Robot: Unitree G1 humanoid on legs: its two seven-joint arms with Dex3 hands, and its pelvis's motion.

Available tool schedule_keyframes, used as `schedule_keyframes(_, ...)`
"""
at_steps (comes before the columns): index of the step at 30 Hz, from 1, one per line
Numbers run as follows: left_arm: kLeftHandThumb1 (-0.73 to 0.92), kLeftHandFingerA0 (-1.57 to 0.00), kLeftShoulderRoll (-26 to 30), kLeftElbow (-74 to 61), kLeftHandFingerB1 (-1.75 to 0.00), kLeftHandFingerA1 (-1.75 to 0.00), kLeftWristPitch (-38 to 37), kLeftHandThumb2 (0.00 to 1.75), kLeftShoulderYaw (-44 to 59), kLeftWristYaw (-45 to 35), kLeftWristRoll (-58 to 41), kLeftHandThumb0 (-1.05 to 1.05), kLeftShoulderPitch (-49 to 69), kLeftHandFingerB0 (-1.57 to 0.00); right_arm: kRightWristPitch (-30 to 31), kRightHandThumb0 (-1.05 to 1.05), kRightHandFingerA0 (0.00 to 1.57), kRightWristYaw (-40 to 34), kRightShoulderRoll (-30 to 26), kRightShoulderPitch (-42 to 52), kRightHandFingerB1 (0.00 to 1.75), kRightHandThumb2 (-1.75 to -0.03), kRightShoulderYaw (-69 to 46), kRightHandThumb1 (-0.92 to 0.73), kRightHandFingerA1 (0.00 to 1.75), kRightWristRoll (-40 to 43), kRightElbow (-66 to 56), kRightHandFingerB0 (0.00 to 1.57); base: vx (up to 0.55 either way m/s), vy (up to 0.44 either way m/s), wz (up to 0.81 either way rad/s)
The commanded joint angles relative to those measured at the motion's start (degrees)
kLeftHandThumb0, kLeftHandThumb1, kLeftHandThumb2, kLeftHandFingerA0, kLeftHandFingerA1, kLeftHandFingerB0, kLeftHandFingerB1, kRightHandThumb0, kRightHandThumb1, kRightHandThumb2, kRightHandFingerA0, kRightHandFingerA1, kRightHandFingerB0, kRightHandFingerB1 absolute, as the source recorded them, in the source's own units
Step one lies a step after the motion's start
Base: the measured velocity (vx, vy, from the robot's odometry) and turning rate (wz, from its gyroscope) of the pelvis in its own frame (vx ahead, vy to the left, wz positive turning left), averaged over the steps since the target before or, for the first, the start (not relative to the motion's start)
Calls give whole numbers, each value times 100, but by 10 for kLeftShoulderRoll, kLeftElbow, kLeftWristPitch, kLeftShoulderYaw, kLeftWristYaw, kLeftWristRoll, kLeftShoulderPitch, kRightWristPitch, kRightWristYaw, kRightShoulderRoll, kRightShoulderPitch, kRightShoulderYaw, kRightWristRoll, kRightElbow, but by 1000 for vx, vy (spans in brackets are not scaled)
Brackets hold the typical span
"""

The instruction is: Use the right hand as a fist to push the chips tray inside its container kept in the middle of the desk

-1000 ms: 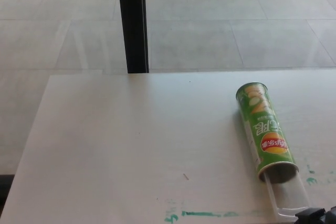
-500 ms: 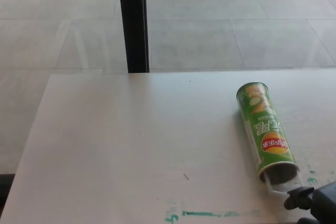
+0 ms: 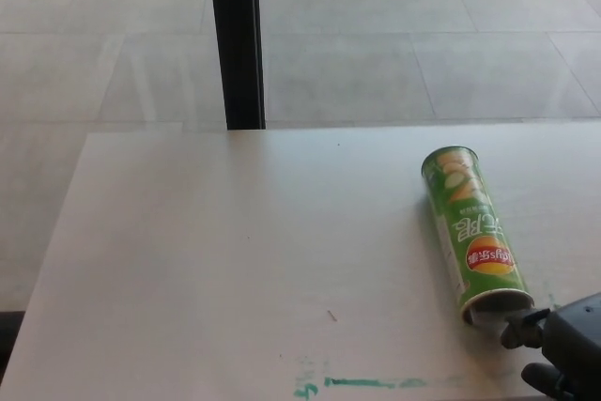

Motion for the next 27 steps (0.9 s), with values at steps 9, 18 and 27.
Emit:
schedule_keyframes(9,19,-40,12,-9,-86,-105,4,174,1,0,-5,-32,4,-23,34,-68,83,-7,18,-65,41,-66,52,-83,132,-15,96,48,0,0,0)
schedule_keyframes(18,21,-40,11,-7,-85,-104,0,174,1,-3,-7,-31,11,-23,60,-66,78,8,28,-125,40,-64,86,-79,124,-27,128,42,0,0,0)
schedule_keyframes(27,27,-36,15,13,-80,-98,2,169,0,-3,-5,-29,1,-18,67,-67,87,5,17,-134,41,-65,90,-80,128,-27,121,44,0,0,0)
